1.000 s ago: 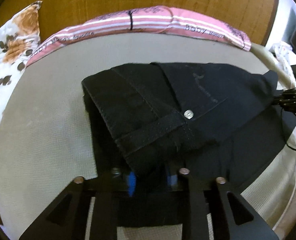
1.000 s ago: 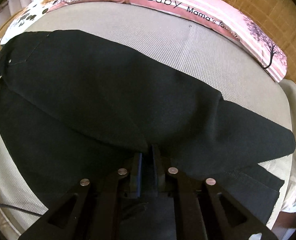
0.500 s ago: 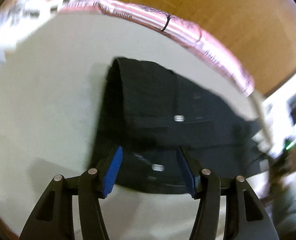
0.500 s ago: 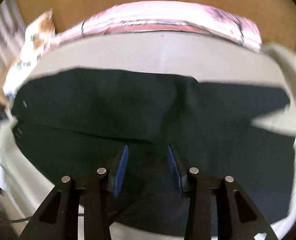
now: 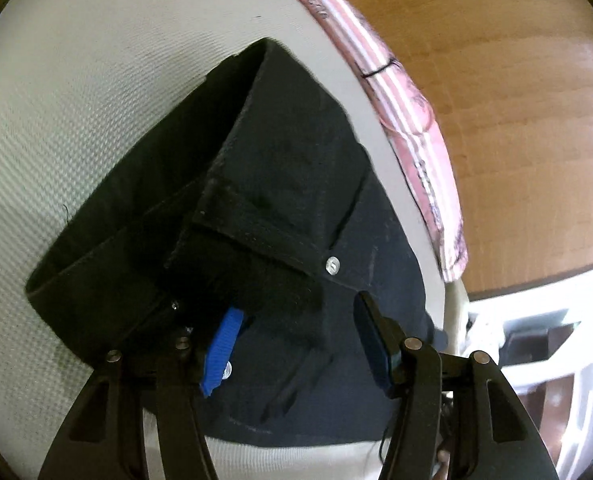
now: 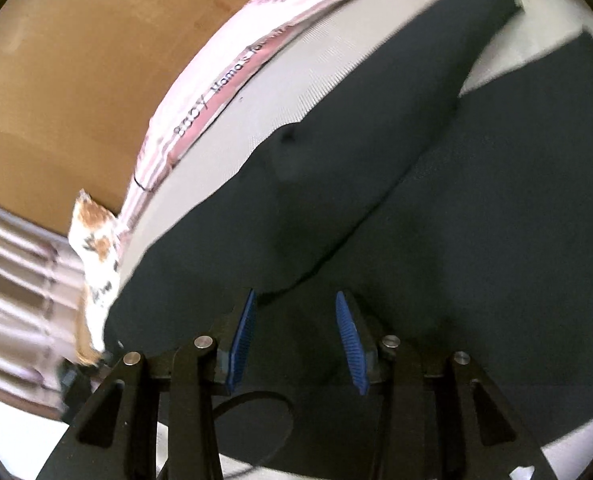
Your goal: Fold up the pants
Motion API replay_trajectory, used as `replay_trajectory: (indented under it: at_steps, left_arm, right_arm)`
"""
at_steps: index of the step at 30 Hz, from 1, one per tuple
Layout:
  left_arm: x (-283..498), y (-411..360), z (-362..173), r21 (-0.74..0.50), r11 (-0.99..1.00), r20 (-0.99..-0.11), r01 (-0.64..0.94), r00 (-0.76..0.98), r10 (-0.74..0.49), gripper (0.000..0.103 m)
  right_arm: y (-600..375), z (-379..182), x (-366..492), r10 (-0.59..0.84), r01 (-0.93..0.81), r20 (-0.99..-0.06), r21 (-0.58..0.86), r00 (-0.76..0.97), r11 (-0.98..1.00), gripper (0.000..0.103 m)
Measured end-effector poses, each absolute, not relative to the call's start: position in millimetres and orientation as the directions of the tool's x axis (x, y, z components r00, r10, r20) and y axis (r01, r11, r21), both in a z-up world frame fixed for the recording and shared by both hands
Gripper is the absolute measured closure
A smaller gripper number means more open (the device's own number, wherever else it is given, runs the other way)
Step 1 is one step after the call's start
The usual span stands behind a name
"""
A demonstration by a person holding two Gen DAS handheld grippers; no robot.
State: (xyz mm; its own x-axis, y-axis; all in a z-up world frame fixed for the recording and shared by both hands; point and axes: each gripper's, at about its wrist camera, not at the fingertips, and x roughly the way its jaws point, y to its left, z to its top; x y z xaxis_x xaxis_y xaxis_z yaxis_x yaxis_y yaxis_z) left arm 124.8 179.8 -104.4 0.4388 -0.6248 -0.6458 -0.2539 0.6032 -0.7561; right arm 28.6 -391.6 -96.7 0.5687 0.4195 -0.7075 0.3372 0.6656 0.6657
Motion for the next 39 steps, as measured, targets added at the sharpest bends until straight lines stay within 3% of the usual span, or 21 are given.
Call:
replay_trajectory:
  at_steps: [4,6,8,14,23,37,39]
  left_arm:
    - [130.0,181.3,-106.4,-0.767,0.578,-0.632,-0.279,0.477,-0.61,0.046]
    - [131.2,181.1,-105.6,-0.754,0.595,-0.645,-0.279,0.487,-0.588,0.052]
    - [133.1,179.5,-106.1,-0.733,0.621,-0.665,-0.278,0.49,-0.564,0.075]
    - [128.8,185.4,-107.1,-0.722,0.634,-0.672,-0.276,0.499,-0.547,0.084]
    - [129.2,183.1,-101.0,-0.714,0.659,-0.674,-0.238,0.49,-0.553,0.084]
    - [126.4,177.4,-104.2,-0.716,0.653,-0.675,-0.248,0.484,-0.556,0.081]
    - [125.2,177.3,-104.1,-0.713,0.656,-0.679,-0.249,0.477,-0.558,0.076]
  right_arm:
    - [-387.2,-109.6,34.4,0.475,0.32,-0.632,0.747,0.612,0.583,0.063]
    - [-381.8,-113.8,40.2,0.503,0.304,-0.6,0.777,0.622,0.55,0.063]
    - [-377.4,-115.2,43.8,0.507,0.296,-0.591,0.783,0.628,0.547,0.063]
    - [-385.3,-119.4,49.3,0.509,0.3,-0.527,0.834,0.68,0.463,0.066]
    - [-417.0,-114.9,43.8,0.419,0.356,-0.535,0.828,0.734,0.434,0.066]
    - [-386.7,-121.0,38.0,0.457,0.345,-0.578,0.797,0.676,0.497,0.067]
    - [-388.4,-122.2,44.3,0.453,0.352,-0.568,0.806,0.688,0.476,0.068]
